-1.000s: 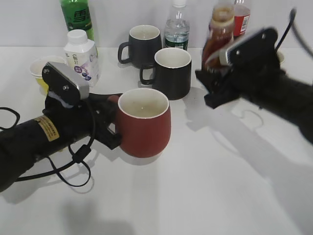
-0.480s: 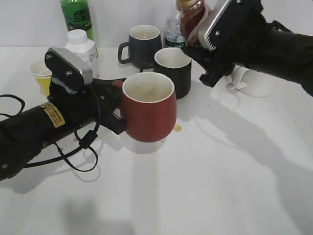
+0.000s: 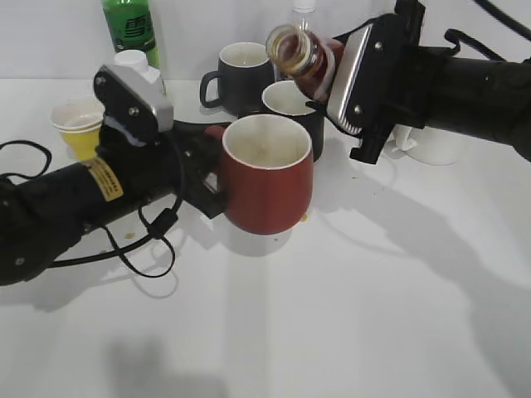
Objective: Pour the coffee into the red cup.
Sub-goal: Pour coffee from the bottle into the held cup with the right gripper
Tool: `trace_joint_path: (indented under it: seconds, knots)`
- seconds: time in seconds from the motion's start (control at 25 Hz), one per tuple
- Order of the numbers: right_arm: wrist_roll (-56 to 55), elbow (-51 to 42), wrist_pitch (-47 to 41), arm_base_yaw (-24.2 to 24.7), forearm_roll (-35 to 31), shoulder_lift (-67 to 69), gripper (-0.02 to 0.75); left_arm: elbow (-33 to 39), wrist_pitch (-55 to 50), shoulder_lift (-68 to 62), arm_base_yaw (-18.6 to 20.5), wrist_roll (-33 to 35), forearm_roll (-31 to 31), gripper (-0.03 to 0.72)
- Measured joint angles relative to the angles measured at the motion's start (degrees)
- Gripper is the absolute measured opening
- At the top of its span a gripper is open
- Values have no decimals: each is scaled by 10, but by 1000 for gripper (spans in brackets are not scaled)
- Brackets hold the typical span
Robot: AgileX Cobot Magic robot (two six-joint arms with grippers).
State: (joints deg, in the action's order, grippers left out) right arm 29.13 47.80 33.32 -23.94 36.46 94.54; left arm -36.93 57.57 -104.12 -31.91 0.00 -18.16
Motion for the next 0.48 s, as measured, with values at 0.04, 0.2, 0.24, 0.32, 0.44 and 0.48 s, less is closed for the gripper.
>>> trace_joint_path:
  seconds: [0.04, 0.2, 0.24, 0.32, 0.44, 0.48]
  knots:
    - [13, 0, 0, 0, 0, 0, 514, -4, -2, 0, 0, 0, -5, 57]
    - [55, 0, 0, 0, 2, 0, 514, -13, -17, 0, 0, 0, -16, 57]
    - [63, 0, 0, 0, 2, 0, 514, -13, -18, 0, 0, 0, -16, 57]
    - [80, 0, 0, 0, 2, 0, 514, -13, -21, 0, 0, 0, -17, 57]
    - [106, 0, 0, 0, 3, -1, 514, -13, -23, 0, 0, 0, -20, 57]
    - [115, 0, 0, 0, 3, -1, 514, -13, -23, 0, 0, 0, -21, 57]
